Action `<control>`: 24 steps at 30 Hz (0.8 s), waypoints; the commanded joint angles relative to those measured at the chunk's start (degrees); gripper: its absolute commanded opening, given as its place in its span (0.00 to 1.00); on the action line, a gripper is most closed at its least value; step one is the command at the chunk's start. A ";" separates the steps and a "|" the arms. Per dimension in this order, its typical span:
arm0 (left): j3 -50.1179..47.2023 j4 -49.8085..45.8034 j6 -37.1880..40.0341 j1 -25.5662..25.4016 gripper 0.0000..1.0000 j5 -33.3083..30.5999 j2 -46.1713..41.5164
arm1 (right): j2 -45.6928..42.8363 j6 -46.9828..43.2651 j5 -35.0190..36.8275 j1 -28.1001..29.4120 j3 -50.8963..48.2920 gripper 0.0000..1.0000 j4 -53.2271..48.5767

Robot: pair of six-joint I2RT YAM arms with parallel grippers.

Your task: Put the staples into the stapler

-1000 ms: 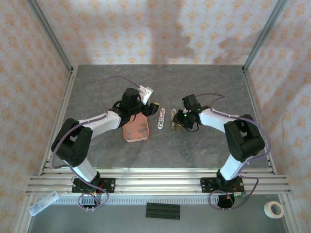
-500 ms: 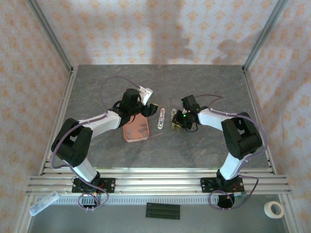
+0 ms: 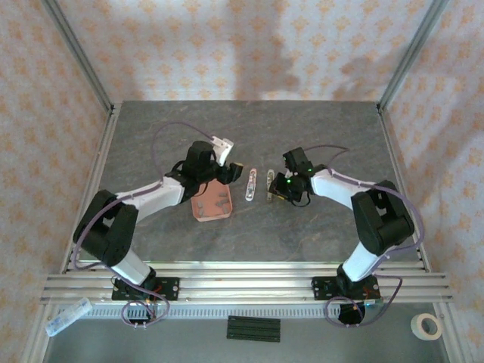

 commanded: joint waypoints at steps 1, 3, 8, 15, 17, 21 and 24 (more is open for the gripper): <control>-3.43 2.87 -2.29 -1.12 0.65 -3.34 -6.79 | -4.71 -3.61 4.98 2.09 3.89 0.30 -5.97; -5.59 2.26 -3.69 -1.07 0.65 -5.24 -9.85 | -6.40 -5.46 7.91 3.92 6.28 0.30 -9.38; -11.21 0.34 -7.58 -1.09 0.66 -9.80 -17.75 | -6.04 -9.70 14.06 10.06 14.49 0.30 -17.90; -15.27 -7.39 -12.24 -0.51 0.69 -14.92 -24.42 | 0.61 -14.14 18.45 17.87 25.22 0.31 -24.71; -17.13 -8.39 -14.52 0.59 0.70 -15.12 -26.37 | 3.33 -16.17 19.07 19.79 28.49 0.31 -26.01; -20.51 -9.78 -19.94 4.80 0.71 -13.39 -29.86 | 8.61 -22.82 21.12 22.32 34.69 0.31 -28.60; -21.84 -11.32 -24.72 8.85 0.72 -11.28 -31.04 | 13.39 -29.99 20.99 23.40 41.13 0.32 -31.84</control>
